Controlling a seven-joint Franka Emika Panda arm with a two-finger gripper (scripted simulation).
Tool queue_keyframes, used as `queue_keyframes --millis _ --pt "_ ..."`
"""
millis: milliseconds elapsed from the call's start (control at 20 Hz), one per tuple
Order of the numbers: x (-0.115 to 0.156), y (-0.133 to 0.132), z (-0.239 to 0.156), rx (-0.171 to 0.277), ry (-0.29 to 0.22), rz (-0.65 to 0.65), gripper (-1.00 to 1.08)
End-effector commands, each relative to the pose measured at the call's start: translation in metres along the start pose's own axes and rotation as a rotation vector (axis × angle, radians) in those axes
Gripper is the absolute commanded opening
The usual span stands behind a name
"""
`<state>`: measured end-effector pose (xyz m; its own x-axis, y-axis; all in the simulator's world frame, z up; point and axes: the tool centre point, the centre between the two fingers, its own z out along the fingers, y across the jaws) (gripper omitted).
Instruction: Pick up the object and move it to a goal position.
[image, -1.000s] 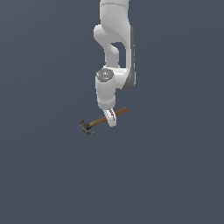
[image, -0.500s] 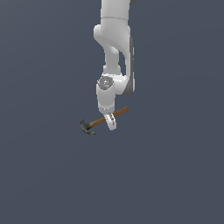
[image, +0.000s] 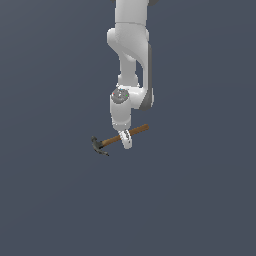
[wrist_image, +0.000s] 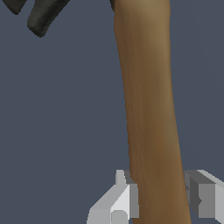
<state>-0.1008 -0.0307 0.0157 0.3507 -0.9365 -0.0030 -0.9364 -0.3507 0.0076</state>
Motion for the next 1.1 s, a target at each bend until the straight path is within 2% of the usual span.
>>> queue_keyframes --millis 0,550,1050 --pt "-0.001 -0.005 -0.001 0.008 0.003 -0.005 -1.00" --pt "0.004 0.002 -0.015 0.001 0.000 0.000 -1.00" --pt "0.021 0.012 -0.079 0.002 -0.001 0.001 -1.00"
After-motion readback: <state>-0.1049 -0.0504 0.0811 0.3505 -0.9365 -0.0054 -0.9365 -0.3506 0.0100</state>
